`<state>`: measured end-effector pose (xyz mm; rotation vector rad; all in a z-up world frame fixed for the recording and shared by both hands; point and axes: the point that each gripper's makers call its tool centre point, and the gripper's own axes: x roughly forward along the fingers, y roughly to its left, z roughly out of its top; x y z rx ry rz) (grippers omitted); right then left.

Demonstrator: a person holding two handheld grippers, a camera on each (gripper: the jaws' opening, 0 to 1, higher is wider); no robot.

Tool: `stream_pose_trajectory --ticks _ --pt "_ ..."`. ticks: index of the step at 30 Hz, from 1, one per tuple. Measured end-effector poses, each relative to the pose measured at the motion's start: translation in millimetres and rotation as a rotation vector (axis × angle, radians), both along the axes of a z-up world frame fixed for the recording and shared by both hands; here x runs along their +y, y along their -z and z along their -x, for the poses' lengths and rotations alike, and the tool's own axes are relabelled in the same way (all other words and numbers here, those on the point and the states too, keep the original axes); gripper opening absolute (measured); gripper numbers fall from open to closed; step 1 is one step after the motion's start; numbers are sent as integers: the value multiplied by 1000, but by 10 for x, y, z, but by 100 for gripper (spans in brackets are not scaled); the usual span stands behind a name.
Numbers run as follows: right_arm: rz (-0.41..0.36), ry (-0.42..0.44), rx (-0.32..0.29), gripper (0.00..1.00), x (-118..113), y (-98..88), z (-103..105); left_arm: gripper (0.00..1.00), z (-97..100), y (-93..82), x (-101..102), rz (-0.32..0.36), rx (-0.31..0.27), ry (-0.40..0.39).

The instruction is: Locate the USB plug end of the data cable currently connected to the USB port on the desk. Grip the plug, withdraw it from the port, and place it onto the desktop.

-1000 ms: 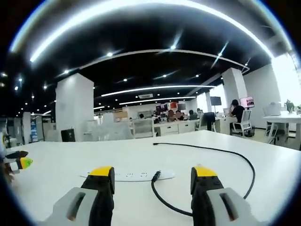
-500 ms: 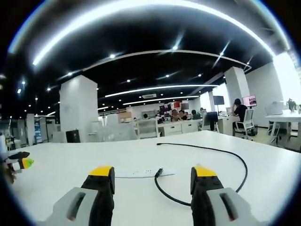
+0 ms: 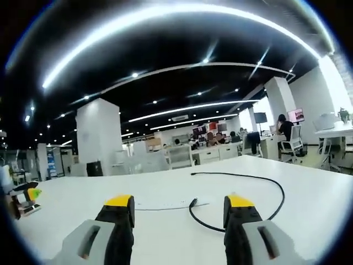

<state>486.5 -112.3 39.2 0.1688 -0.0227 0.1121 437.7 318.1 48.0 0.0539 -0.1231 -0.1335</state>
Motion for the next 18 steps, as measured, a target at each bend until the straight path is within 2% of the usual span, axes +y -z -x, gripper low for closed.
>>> stream_pose_trajectory --ticks 8,10,18 --pt "-7 -7 -7 66 -41 -24 177 73 306 16 172 -6 -12 -17" --pt "-4 -15 -16 66 -27 -72 371 73 389 15 208 -11 -15 -19" --pt "8 -36 -70 66 46 -188 818 75 723 -33 307 -9 -53 -36"
